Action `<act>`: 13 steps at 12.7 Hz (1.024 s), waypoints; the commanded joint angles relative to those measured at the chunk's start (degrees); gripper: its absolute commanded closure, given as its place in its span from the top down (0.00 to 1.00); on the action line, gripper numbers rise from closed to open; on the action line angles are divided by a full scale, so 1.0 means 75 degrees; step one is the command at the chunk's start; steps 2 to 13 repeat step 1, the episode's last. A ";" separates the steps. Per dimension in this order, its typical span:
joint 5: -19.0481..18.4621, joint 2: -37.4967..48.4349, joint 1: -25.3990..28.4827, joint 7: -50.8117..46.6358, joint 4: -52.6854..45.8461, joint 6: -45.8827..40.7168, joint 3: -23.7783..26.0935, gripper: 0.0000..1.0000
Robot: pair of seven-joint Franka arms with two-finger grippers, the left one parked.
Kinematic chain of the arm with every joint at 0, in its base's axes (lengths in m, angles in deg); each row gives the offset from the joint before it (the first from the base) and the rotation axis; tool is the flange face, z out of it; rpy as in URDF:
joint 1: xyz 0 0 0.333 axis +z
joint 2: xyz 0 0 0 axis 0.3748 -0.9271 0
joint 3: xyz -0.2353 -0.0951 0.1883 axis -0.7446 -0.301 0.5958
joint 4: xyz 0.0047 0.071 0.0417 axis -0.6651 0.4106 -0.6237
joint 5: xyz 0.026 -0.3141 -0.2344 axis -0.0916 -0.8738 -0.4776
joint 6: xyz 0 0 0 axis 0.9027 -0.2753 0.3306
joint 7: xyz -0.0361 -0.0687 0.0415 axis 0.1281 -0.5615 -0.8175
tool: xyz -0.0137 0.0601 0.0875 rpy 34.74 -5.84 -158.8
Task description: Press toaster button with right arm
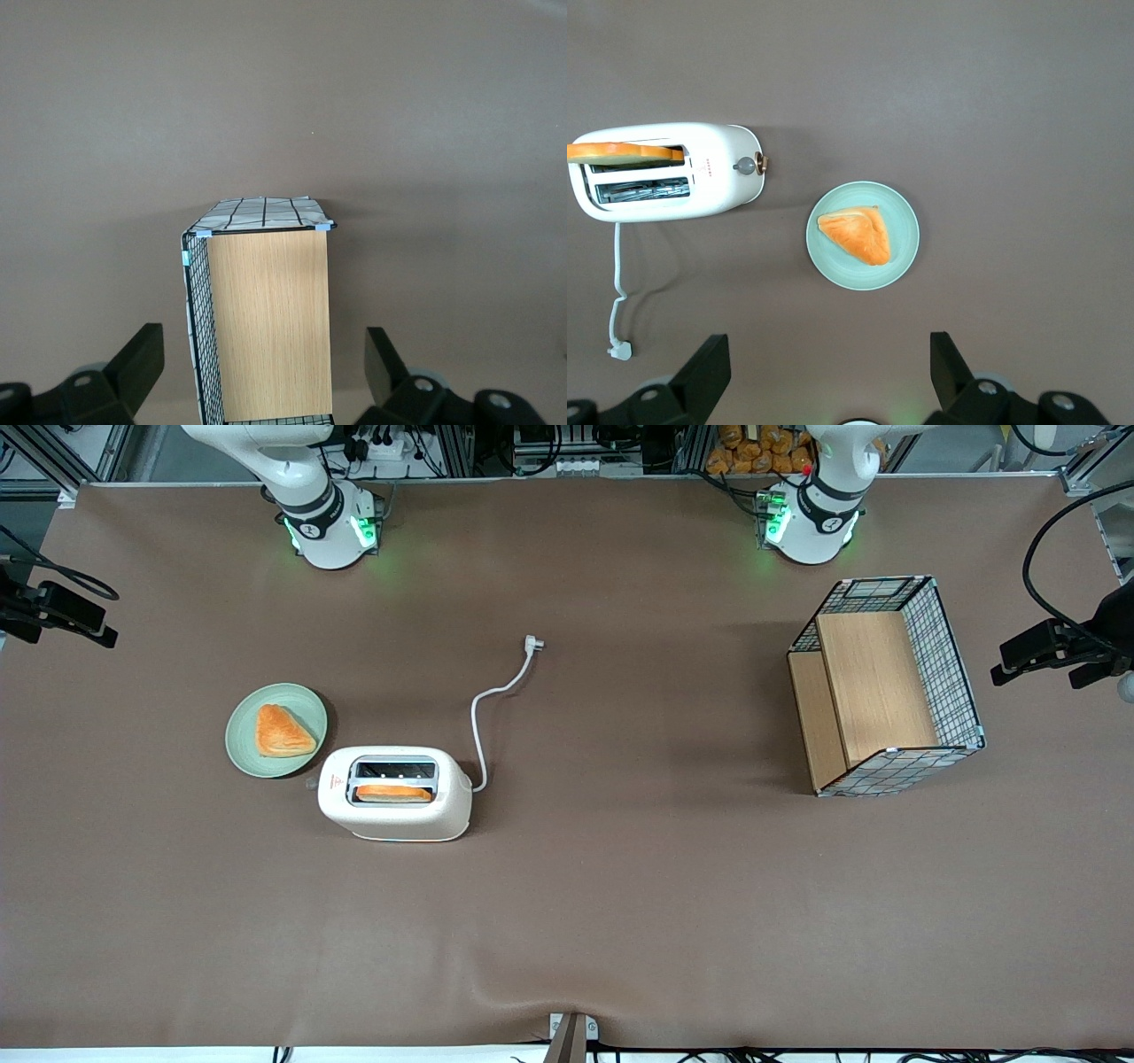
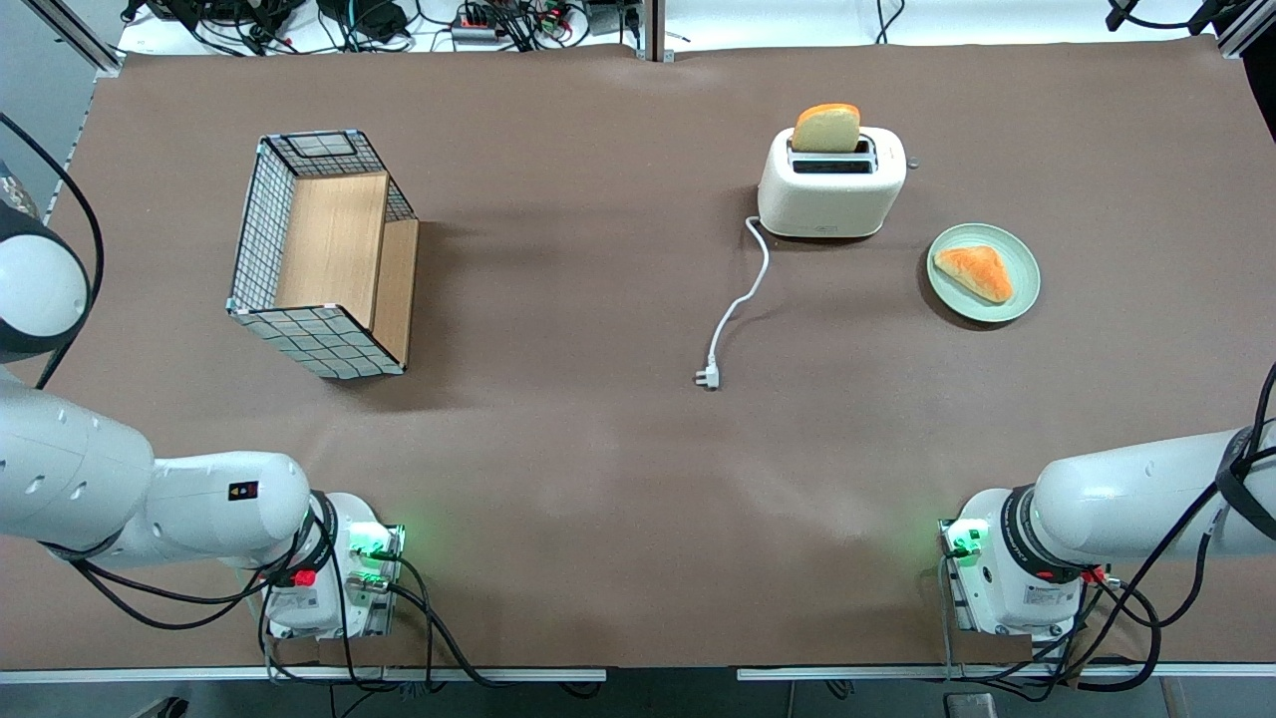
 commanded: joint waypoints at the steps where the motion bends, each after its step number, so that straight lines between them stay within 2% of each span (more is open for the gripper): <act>1: -0.0149 -0.0066 0.0001 -0.0069 -0.0103 -0.0006 0.0037 1.00; 13: -0.0149 -0.0066 0.0001 -0.0069 -0.0103 -0.0006 0.0037 1.00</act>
